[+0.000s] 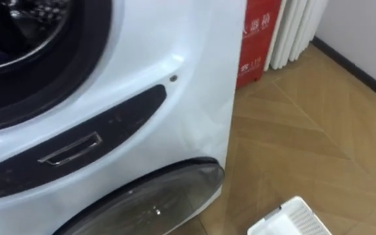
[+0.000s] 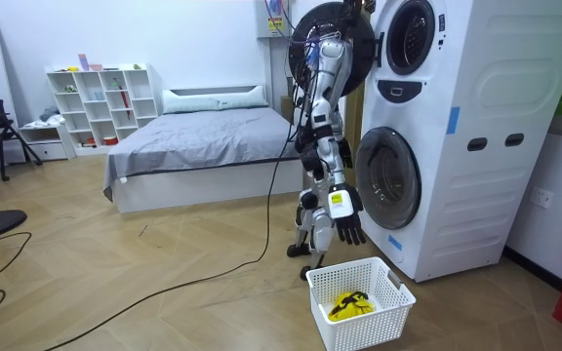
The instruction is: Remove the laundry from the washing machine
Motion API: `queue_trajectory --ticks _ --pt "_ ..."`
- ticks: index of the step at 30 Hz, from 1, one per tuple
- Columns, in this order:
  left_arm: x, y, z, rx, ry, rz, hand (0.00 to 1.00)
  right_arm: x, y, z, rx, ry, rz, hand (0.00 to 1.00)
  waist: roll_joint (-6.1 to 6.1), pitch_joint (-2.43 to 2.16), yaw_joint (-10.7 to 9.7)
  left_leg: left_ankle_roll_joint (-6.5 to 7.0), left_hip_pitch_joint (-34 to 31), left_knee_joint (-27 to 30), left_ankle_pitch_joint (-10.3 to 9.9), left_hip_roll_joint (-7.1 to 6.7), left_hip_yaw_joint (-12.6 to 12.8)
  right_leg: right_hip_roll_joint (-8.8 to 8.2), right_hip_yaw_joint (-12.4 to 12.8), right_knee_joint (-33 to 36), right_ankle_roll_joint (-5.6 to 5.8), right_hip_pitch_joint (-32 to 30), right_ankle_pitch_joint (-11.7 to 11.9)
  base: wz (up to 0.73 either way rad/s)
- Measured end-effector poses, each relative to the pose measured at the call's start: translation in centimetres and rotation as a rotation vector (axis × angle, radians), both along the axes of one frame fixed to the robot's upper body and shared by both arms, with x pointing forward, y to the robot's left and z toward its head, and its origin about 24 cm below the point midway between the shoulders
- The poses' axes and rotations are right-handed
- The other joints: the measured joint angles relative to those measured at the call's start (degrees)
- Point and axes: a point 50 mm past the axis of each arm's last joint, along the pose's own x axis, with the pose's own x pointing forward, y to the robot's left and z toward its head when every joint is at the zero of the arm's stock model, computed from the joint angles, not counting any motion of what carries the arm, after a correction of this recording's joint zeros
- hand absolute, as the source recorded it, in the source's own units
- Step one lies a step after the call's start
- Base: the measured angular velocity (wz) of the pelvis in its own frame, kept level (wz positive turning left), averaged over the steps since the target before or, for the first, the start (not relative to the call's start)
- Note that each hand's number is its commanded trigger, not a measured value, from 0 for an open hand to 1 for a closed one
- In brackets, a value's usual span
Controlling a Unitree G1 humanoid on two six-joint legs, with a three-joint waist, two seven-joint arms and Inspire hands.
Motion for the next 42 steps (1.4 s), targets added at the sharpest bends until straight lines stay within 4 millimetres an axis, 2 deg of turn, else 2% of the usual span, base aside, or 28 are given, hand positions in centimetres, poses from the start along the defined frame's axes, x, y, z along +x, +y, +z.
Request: queue_trajectory --ticks 2,5,9,11,14,18,20,23,26,30,35,42 --pt "-0.6 0.1 -0.1 0.004 0.014 0.001 0.0 -1.9 1.2 -1.4 0.043 0.08 0.021 0.0 -0.89 -0.27 0.26 -0.15 2.74 -0.92 0.09 0.1 -1.41 -0.1 -1.62 -1.95 -0.17 3.77 -0.09 0.36" --pt "-0.9 0.0 -0.2 0.017 0.021 -0.019 0.0 -3.2 3.2 -2.8 0.115 0.161 0.083 0.0 -2.37 -0.26 2.29 -0.15 4.54 -1.04 0.09 0.35 -2.28 -0.34 -2.91 -3.49 -0.25 6.54 -0.13 0.2" --pt "-1.5 -0.4 -0.4 0.036 0.034 -0.034 0.0 -3.9 5.2 -3.8 0.183 0.221 0.17 0.0 -3.4 -0.17 2.82 -0.15 6.01 -1.24 0.09 0.07 -5.09 -0.66 -6.08 -5.91 -0.06 10.41 -0.02 0.48" --pt "-2.3 -0.3 -0.5 0.043 0.039 0.008 0.0 -4.2 6.5 -4.3 0.222 0.247 0.205 0.0 -4.49 0.04 4.52 -0.15 7.55 -1.42 0.09 0.04 -5.91 -0.7 -6.65 -7.04 0.02 12.48 -0.02 0.19" --pt "-3.5 0.0 -0.7 0.057 0.054 0.071 0.0 -4.1 7.5 -4.6 0.258 0.263 0.263 0.0 -5.29 -0.03 6.18 -0.16 8.93 -1.93 0.09 0.04 -6.68 -0.71 -7.49 -8.0 0.04 14.59 0.02 0.16" --pt "-4.4 0.3 -0.7 0.084 0.068 0.095 0.0 -4.0 7.8 -4.7 0.263 0.285 0.314 0.0 -5.52 -0.02 6.63 -0.16 9.9 -2.08 0.08 -0.16 -9.17 -1.33 -8.95 -8.97 0.14 16.72 -0.03 0.28" --pt "-4.4 0.4 -0.7 0.097 0.066 0.101 0.0 -4.3 8.0 -4.8 0.269 0.299 0.332 0.0 -5.63 0.01 8.83 -0.16 10.33 -2.1 0.06 -0.26 -10.49 -1.34 -9.18 -9.66 0.18 17.78 -0.05 0.16" --pt "-4.5 0.6 -0.7 0.1 0.061 0.122 0.0 -4.7 8.2 -4.9 0.285 0.319 0.345 0.0 -5.8 0.08 9.17 -0.19 10.83 -2.1 0.02 -0.93 -12.51 -1.62 -10.45 -9.72 0.41 19.01 -0.67 0.32" --pt "-4.9 0.7 -0.7 0.102 0.072 0.129 0.0 -4.6 8.6 -5.0 0.303 0.325 0.35 0.0 -5.86 0.07 9.54 -0.18 10.99 -2.09 0.01 -0.98 -13.75 -1.71 -11.38 -9.72 0.48 19.63 -0.85 0.22" --pt "-5.9 0.8 -0.8 0.104 0.096 0.153 0.0 -5.0 8.9 -5.2 0.302 0.35 0.372 0.0 -5.71 0.13 10.71 -0.17 11.9 -2.14 -0.03 -0.98 -13.91 -1.61 -11.57 -9.77 0.56 20.58 -0.94 0.03" --pt "-7.1 1.0 -0.9 0.113 0.137 0.167 0.0 -5.6 9.0 -5.3 0.308 0.357 0.364 0.0 -5.52 0.22 10.62 -0.15 11.97 -2.23 -0.13 -1.02 -14.38 -1.59 -12.15 -9.91 0.63 21.15 -0.99 0.07" --pt "-6.9 1.1 -0.8 0.125 0.129 0.149 0.0 -6.1 8.9 -5.4 0.312 0.364 0.354 0.0 -6.19 0.13 10.52 -0.16 12.11 -2.2 -0.14 -1.08 -14.36 -1.55 -12.46 -9.87 0.63 21.37 -1.01 0.02"
